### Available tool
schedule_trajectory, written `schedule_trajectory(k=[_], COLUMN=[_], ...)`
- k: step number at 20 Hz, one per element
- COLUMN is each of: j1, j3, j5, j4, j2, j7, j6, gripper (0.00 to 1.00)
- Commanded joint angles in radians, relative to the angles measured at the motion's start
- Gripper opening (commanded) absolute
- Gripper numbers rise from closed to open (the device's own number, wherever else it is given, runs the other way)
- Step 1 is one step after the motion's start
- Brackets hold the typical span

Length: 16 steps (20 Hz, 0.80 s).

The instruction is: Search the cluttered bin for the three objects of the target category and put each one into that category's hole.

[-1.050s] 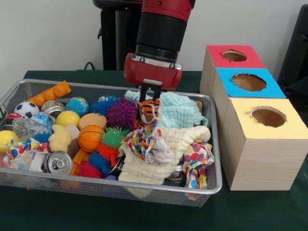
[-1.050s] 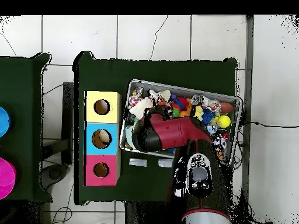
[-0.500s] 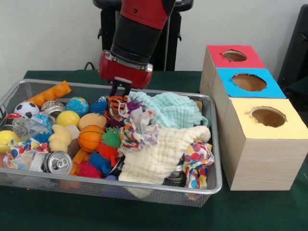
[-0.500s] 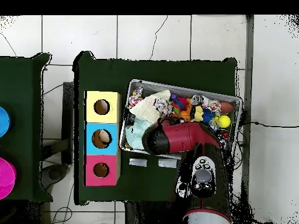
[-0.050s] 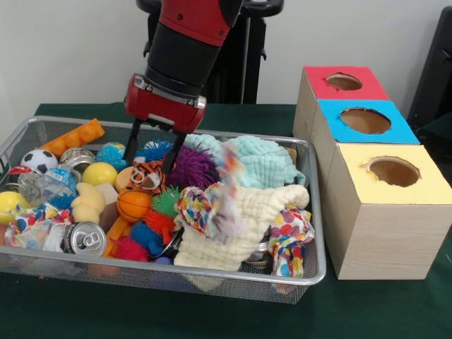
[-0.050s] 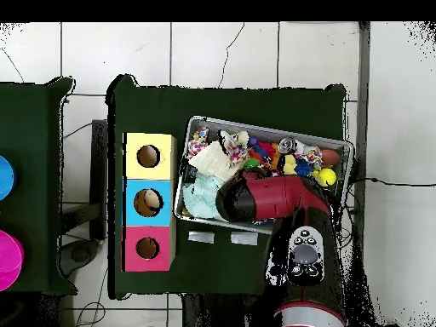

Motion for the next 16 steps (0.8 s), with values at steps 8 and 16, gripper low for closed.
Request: schedule_trajectory(k=[8,16], j1=[-0.119,-0.151], j3=[0.165,0.230], j5=[-0.056,0.001], j4=[-0.001,0.061], j2=[0.084,0.078], j7=[-0.033,-0.011], j6=[-0.098,-0.018], gripper=[1.00,1.00])
